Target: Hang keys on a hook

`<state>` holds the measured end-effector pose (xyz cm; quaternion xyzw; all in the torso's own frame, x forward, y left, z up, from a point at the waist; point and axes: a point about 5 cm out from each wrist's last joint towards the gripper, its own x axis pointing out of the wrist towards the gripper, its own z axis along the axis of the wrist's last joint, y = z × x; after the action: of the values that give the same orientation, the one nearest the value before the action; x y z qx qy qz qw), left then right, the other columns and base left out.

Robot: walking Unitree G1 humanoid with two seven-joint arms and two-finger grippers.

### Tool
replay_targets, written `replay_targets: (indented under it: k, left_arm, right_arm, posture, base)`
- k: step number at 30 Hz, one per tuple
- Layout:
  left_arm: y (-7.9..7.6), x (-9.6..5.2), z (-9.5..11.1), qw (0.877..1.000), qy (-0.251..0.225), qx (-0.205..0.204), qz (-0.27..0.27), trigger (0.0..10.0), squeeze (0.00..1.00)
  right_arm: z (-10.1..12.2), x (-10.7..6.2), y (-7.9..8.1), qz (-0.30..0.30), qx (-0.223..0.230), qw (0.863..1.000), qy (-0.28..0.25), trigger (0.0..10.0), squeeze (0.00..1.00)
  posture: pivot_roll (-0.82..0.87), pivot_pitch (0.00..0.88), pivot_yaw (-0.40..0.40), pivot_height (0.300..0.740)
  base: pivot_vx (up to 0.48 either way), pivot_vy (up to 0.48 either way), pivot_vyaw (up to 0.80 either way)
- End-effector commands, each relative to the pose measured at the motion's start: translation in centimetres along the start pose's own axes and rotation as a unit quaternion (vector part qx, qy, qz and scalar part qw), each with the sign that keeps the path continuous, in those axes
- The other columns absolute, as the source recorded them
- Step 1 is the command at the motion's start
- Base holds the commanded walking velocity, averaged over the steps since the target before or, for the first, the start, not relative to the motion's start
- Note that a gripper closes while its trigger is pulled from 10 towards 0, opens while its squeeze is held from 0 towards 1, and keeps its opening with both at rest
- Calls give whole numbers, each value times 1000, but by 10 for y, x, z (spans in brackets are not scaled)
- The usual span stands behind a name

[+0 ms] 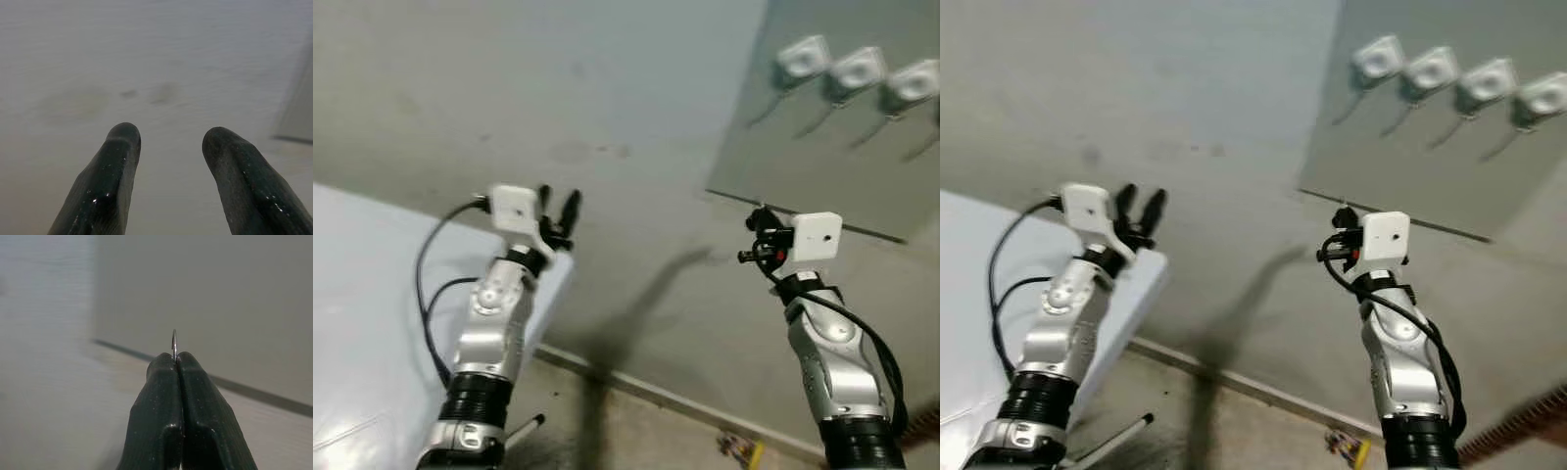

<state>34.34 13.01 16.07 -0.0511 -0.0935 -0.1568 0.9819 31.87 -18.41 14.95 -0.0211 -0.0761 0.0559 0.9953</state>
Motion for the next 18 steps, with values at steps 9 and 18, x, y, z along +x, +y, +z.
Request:
replay_targets:
  k: [9, 18]
  left_arm:
    - [2, 3, 10, 1000, -14, 20, 0, 10000, 0]
    - [-7, 12, 28, 999, -33, 26, -17, 10000, 0]
  right_arm:
    - [3, -1, 1, 3, 0, 1000, -5, 10000, 0]
    - [13, 3, 2, 62, -18, 998, -10, 10000, 0]
  posture:
    - [-119, 0, -41, 740]
    - [-127, 0, -37, 740]
  base:
    - [0, 0, -497]
    - [0, 0, 0]
